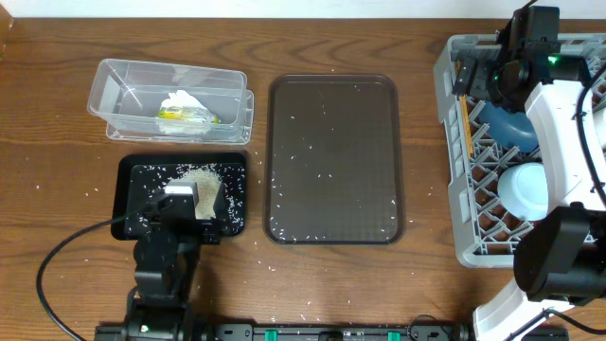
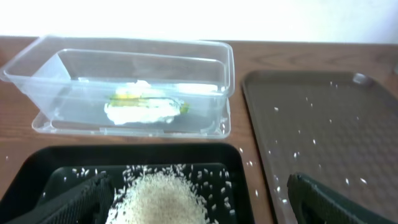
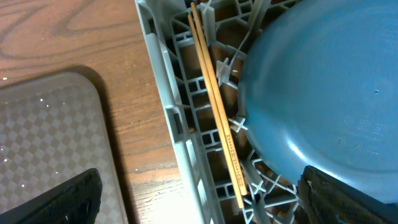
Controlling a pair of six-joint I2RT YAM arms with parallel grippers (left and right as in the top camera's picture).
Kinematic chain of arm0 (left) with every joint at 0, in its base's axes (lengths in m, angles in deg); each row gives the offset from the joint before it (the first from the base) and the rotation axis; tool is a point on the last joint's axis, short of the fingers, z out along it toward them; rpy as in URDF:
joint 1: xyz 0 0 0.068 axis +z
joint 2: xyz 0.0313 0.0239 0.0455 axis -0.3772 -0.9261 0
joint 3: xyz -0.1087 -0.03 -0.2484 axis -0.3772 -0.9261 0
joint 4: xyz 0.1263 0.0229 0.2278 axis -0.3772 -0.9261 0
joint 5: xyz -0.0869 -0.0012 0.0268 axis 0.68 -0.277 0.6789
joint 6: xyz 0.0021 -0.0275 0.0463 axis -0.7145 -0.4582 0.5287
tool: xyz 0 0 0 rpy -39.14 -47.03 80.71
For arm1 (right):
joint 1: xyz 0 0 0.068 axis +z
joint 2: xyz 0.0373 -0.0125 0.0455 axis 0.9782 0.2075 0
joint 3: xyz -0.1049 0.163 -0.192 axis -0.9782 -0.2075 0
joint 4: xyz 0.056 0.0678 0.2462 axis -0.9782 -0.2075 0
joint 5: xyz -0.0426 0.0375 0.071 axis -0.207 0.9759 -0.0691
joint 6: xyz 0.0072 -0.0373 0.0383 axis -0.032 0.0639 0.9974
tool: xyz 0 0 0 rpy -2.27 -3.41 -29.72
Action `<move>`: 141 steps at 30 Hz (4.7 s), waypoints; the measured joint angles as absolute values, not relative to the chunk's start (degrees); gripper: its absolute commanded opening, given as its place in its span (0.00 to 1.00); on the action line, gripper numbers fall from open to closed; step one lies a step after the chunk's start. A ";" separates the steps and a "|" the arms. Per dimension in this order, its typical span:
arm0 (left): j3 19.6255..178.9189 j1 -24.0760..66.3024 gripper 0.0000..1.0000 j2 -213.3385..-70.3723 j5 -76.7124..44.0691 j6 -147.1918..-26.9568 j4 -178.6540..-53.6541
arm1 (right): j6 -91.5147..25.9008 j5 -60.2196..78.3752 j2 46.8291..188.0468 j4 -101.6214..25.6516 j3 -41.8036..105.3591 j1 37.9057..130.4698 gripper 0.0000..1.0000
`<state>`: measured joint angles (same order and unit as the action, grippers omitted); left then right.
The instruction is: Sort waste into correct bins and load items into the dishwasher rack
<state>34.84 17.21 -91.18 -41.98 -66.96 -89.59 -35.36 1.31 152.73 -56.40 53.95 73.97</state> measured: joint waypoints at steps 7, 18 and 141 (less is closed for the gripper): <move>27.95 18.50 0.92 -84.56 -42.64 -66.17 -85.74 | -35.36 1.31 152.73 -56.40 53.95 73.97 0.99; 21.44 21.28 0.92 -78.11 -42.68 -65.97 -76.54 | -35.36 1.31 152.73 -56.40 53.95 73.97 0.99; 20.67 25.08 0.92 -70.85 -42.57 -65.80 -83.88 | -37.99 8.56 71.77 12.06 -37.85 80.35 0.99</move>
<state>20.67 25.08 -70.85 -42.57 -65.80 -83.88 -37.99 8.56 71.77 12.06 -37.85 80.35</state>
